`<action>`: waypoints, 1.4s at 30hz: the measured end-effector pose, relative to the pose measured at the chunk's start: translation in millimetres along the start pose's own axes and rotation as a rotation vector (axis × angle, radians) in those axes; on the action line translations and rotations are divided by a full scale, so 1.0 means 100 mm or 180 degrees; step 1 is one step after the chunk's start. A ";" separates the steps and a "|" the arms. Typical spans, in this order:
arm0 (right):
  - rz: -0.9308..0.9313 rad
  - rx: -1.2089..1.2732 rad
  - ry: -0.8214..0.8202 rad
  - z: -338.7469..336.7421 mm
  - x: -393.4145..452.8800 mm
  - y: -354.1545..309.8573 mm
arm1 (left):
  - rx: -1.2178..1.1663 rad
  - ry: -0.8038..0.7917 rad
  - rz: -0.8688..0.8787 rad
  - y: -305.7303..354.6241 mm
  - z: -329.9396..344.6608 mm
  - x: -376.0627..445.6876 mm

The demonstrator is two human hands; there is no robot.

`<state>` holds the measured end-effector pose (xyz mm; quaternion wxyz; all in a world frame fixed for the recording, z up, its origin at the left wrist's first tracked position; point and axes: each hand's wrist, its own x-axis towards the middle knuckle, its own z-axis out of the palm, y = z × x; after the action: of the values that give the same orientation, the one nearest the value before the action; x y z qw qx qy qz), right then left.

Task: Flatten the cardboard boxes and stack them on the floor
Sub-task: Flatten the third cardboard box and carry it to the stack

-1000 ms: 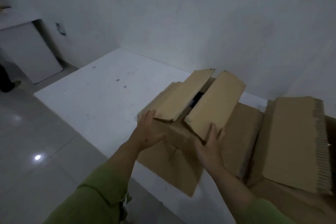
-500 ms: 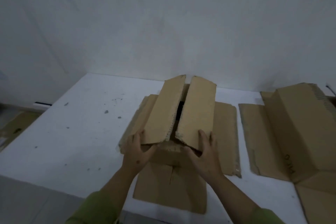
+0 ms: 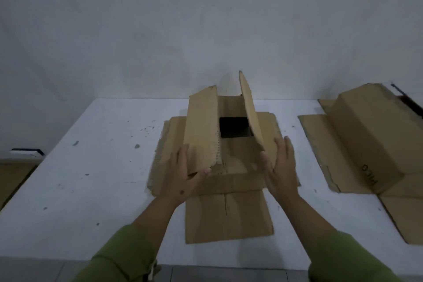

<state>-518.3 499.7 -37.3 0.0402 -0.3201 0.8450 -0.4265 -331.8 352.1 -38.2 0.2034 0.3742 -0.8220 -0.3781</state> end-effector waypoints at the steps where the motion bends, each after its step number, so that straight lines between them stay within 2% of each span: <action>1: 0.0004 -0.0103 0.0230 -0.05 0.01 0.02 | 0.0129 0.0000 0.0227 0.04 0.01 0.01; 4: -0.0030 -0.0701 0.0994 -0.19 0.04 0.08 | 0.0673 -0.0221 0.0919 0.14 0.06 0.10; 6: 0.0198 -0.1134 0.1212 -0.27 0.04 0.15 | 0.1072 -0.0422 0.1207 0.20 0.13 0.18; 8: 0.0593 -0.1470 0.0793 -0.34 0.08 0.22 | 0.1455 -0.0558 0.1427 0.29 0.20 0.23; 10: 0.0743 -0.1762 0.0293 -0.36 0.14 0.26 | 0.1639 -0.0678 0.1569 0.35 0.22 0.26; 13: 0.0309 -0.2380 -0.0211 -0.33 0.30 0.22 | 0.1711 -0.0617 0.1591 0.39 0.10 0.31; 15: -0.0058 -0.2734 -0.0622 -0.29 0.43 0.11 | 0.1821 -0.0219 0.1830 0.37 -0.03 0.34; 17: -0.0348 -0.2687 -0.0934 -0.25 0.59 -0.05 | 0.2024 0.0348 0.2038 0.33 -0.20 0.36; 21: -0.0989 -0.2306 -0.1916 -0.09 0.87 -0.22 | 0.2128 0.0919 0.1630 0.19 -0.55 0.32; 25: -0.0959 -0.2333 -0.2339 0.05 1.04 -0.27 | 0.2625 0.1123 0.1051 -0.08 -0.73 0.26; 27: -0.0857 -0.2225 -0.2383 0.09 1.07 -0.30 | 0.2999 0.1029 0.0583 -0.19 -0.75 0.24; 29: -0.0890 -0.1969 -0.2078 0.05 1.09 -0.38 | 0.3298 0.0836 0.0238 -0.26 -0.73 0.24; 31: -0.0886 -0.1299 -0.1924 -0.11 1.10 -0.51 | 0.2966 0.0555 -0.0215 -0.26 -0.68 0.27; 32: -0.0725 -0.0794 -0.2221 -0.23 1.10 -0.58 | 0.2474 0.0380 -0.0486 -0.28 -0.64 0.31; 34: -0.0237 -0.0088 -0.3440 -0.46 1.07 -0.72 | 0.1294 -0.0366 -0.1001 -0.28 -0.58 0.36; 35: -0.0040 0.0039 -0.4041 -0.50 1.05 -0.74 | 0.0911 -0.0644 -0.1083 -0.31 -0.55 0.39; 36: 0.0123 0.0100 -0.4470 -0.52 1.05 -0.73 | 0.0820 -0.0883 -0.1092 -0.33 -0.52 0.41; 37: 0.0203 0.0105 -0.4686 -0.51 1.06 -0.71 | 0.0879 -0.1111 -0.1096 -0.34 -0.49 0.42; 39: 0.0154 0.0023 -0.4433 -0.41 1.11 -0.66 | 0.1130 -0.1381 -0.1091 -0.42 -0.44 0.45; 42: -0.0435 -0.0760 -0.3475 -0.21 1.24 -0.55 | 0.1506 -0.1461 -0.0925 -0.52 -0.37 0.49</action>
<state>-595.5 418.6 42.6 0.4074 -0.5507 0.7214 -0.1020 -316.2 274.0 -53.0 -0.1347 0.4292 -0.8492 -0.2765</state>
